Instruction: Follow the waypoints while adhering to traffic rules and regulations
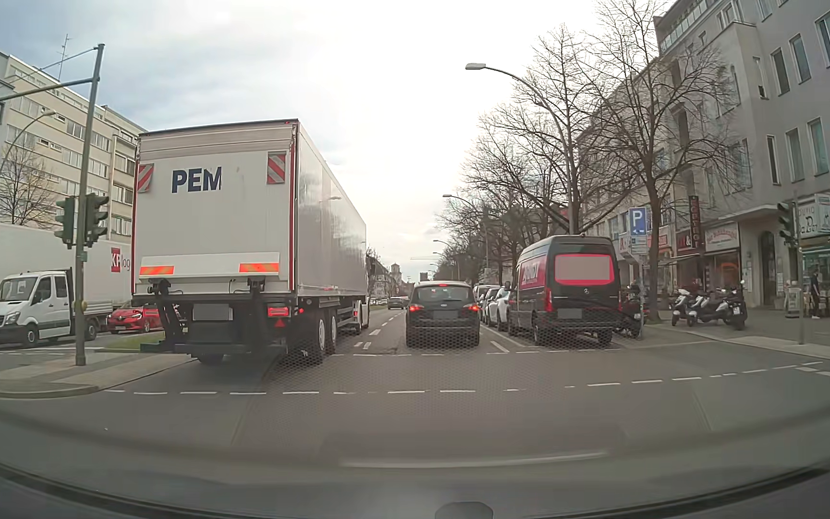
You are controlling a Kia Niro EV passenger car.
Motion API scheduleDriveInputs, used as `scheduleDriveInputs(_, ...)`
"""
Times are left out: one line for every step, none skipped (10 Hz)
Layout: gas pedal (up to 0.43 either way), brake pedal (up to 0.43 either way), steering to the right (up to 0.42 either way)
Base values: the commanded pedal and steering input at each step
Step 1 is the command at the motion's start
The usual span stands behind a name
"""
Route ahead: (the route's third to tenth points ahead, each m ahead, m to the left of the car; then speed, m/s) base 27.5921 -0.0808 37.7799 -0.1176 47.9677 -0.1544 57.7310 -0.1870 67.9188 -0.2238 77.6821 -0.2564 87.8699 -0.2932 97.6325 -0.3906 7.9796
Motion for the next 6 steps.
scheduleDriveInputs(0.067,0.000,-0.001)
scheduleDriveInputs(0.067,0.000,0.000)
scheduleDriveInputs(0.067,0.000,0.000)
scheduleDriveInputs(0.067,0.000,0.001)
scheduleDriveInputs(0.067,0.000,0.001)
scheduleDriveInputs(0.039,0.000,0.001)
